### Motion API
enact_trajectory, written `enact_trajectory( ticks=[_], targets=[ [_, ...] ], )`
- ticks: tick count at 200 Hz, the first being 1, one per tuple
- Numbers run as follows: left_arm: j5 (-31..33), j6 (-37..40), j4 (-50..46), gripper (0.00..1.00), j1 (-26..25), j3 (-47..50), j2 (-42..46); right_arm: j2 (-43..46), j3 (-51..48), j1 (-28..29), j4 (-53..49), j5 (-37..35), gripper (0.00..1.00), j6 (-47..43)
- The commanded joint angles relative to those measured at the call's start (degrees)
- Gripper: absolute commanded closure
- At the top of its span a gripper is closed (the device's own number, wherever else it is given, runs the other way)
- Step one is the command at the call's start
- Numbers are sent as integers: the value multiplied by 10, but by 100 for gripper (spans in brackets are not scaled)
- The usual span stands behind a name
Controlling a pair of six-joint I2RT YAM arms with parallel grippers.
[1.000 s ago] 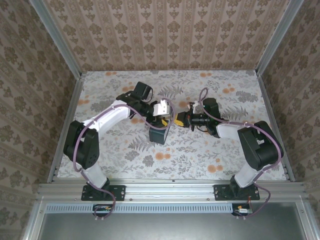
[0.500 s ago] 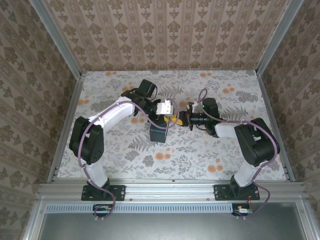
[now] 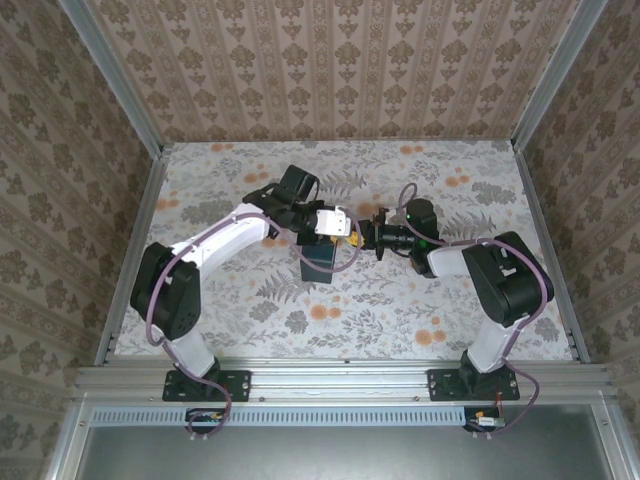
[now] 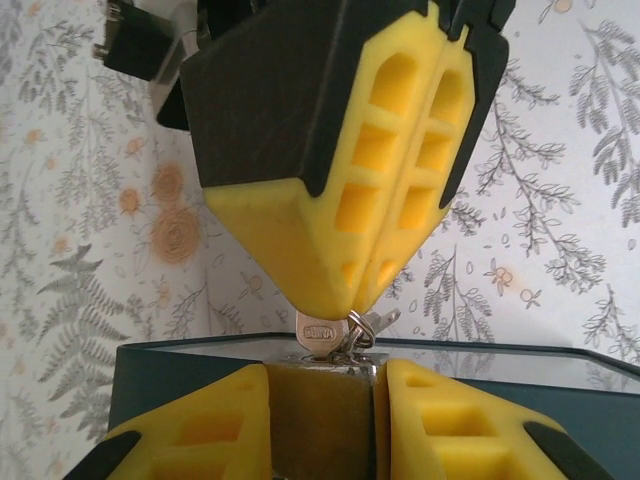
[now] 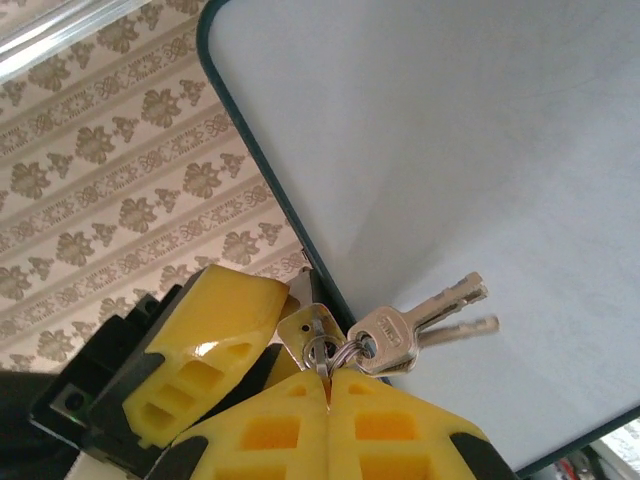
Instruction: Unlock a padlock with a key
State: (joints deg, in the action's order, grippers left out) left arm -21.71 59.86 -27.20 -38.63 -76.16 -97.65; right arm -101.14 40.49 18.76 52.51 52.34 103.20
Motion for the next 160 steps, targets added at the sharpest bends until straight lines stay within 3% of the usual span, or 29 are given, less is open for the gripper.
enact_trajectory(
  ticks=[1,58,96,116,143,160],
  targets=[
    [22,25,15,81,-33,39,4,-8,-2,16,62,-51,100,83],
    [88,47,93,84,-62,76,28,14,-27,37,107,-121,100,212],
    [119,44,111,84,-77,80,35,50,-22,63,54,-157,100,224],
    [100,10,121,75,-68,92,55,70,-39,59,13,-174,100,211],
    [66,-40,152,54,-46,127,105,66,-54,57,46,-189,100,229],
    [24,-83,179,48,-24,149,138,67,-49,59,43,-193,100,231]
  ],
)
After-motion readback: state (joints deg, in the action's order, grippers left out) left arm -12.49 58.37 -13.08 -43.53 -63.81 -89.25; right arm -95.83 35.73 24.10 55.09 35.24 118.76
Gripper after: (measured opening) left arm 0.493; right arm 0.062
